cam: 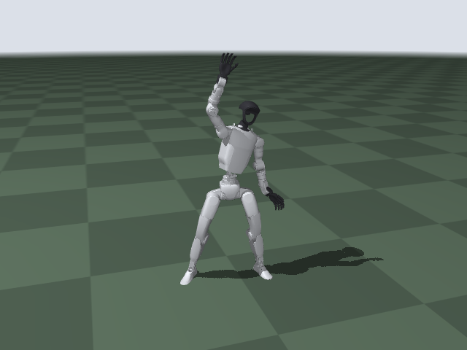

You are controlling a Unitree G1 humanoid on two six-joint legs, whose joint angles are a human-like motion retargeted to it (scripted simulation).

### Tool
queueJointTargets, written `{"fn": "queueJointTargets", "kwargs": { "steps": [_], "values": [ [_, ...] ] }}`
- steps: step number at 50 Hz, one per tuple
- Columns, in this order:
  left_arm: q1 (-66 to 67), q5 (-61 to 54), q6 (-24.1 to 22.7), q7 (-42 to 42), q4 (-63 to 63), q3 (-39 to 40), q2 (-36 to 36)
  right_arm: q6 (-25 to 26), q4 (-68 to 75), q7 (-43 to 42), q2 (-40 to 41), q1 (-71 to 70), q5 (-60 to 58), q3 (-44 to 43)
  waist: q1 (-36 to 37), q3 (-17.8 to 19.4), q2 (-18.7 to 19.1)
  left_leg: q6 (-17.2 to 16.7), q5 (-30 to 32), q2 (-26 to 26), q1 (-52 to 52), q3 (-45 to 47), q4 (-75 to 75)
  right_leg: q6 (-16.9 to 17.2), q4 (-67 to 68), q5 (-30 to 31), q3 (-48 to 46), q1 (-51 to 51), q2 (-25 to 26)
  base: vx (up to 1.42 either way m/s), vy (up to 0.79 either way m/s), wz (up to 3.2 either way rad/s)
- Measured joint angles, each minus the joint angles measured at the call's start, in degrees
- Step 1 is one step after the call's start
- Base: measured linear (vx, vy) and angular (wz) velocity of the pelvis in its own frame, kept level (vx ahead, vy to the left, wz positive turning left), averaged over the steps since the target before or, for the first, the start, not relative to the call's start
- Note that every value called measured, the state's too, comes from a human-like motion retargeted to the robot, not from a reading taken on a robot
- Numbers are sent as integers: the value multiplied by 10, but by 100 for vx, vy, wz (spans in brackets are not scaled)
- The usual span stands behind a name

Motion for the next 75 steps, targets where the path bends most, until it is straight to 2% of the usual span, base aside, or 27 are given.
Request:
{"fn": "queueJointTargets", "kwargs": {
  "steps": [5,8,10,13,15,18,20,22,27,31,35,40,48,52,55,57,59,62,66,68,71,73,75],
  "values": [
    [-21,-11,6,9,-11,-11,-37,-9,111,-5,0,73,99,-73,-26,-9,84,6,58,59,9,21,50,0,-33,-9,57,4,57,5,-50,-109],
    [-32,-14,11,4,-27,-25,-61,-2,197,-12,0,129,167,-123,-38,2,125,23,108,69,3,11,92,0,-32,-15,89,6,62,7,-38,-89],
    [-34,-6,24,-12,-36,-28,-77,33,263,11,0,174,159,-148,-47,9,146,35,142,67,-7,0,126,0,-29,-19,110,5,57,7,-30,-89],
    [-43,-10,22,-9,-49,-41,-99,8,353,-32,0,239,341,-271,-52,23,178,42,202,63,-25,-23,166,0,-31,-20,141,0,56,6,-25,-96],
    [-41,-10,34,-22,-52,-45,-110,31,415,-19,0,281,406,-334,-59,29,197,46,240,54,-35,-42,183,0,-35,-18,162,-4,52,6,-17,-98],
    [-34,-9,41,-29,-57,-65,-135,34,471,-4,11,270,487,-335,-57,36,234,47,289,36,-44,-83,190,0,-45,-13,194,-15,51,6,-13,-98],
    [-29,-4,50,-31,-58,-75,-147,58,487,6,22,303,457,-335,-62,41,256,43,311,20,-45,-117,187,0,-51,-10,213,-21,50,7,-7,-84],
    [-22,-1,52,-33,-58,-94,-154,48,503,-7,42,284,516,-335,-66,43,276,37,323,4,-44,-152,179,0,-56,-7,227,-27,49,7,-4,-66],
    [-9,13,58,-41,-60,-123,-158,59,523,-20,76,295,539,-335,-89,44,314,27,326,-18,-28,-208,152,-3,-61,-3,243,-37,50,7,0,-33],
    [-10,15,57,-42,-64,-125,-158,63,524,-28,106,289,562,-335,-105,39,326,19,319,-17,-14,-199,130,-5,-59,-1,236,-37,48,6,5,5],
    [-16,12,51,-40,-69,-111,-155,53,523,-26,119,290,573,-335,-119,32,318,9,296,-11,-3,-160,116,-2,-59,1,215,-33,40,3,9,34],
    [-21,19,39,-42,-74,-91,-146,35,517,-28,119,288,558,-335,-127,17,300,1,212,6,2,-122,101,0,-58,2,178,-23,45,-2,12,54],
    [-20,33,40,-45,-61,-61,-128,14,476,-34,94,277,505,-335,-128,-9,262,41,54,47,-3,-15,75,0,-44,2,105,-14,67,-7,22,79],
    [-20,40,40,-37,-42,-42,-116,14,449,-30,68,278,461,-335,-127,-20,229,43,1,50,1,15,38,0,-32,15,68,-15,67,-9,33,91],
    [-21,48,42,-36,-24,-25,-106,36,424,9,42,308,369,-331,-128,-24,196,37,-21,37,3,-1,6,0,-18,35,44,-13,52,-7,41,96],
    [-21,40,34,-22,-16,-19,-100,14,407,-20,19,286,398,-334,-126,-25,175,31,-27,24,4,-22,-11,0,-2,53,32,-12,39,-5,45,104],
    [-27,35,27,-17,-7,-14,-92,4,379,-27,1,289,377,-330,-123,-20,150,29,-28,9,5,-46,-26,0,21,74,26,-13,21,-4,45,107],
    [-42,30,17,-13,1,-15,-72,-9,318,-25,0,287,334,-310,-105,-5,111,29,-25,-10,7,-81,-42,-1,67,111,35,-21,-2,-3,41,103],
    [-60,27,5,-11,-1,-16,-46,-20,219,-7,0,267,242,-250,-69,17,72,32,-18,-17,6,-118,-49,-2,126,175,88,-47,-5,-2,30,84],
    [-62,30,0,-12,-7,-11,-35,-21,158,1,0,252,187,-196,-50,24,58,34,-15,-9,4,-135,-50,0,142,214,129,-60,12,0,17,66],
    [-73,36,-4,-14,-12,-13,-6,-5,76,10,0,204,63,-116,-21,30,48,19,-11,36,-1,-157,-54,0,142,270,193,-70,80,1,1,56],
    [-85,42,-6,-16,-9,-13,22,7,24,14,0,165,-22,-56,-7,40,34,5,-8,66,-1,-178,-60,0,148,286,231,-68,126,5,-11,82],
    [-96,45,-8,-16,-4,-15,50,16,-26,19,0,125,-103,-4,6,54,8,1,-6,73,1,-200,-66,0,151,287,260,-61,154,8,-6,98]
  ]
}}
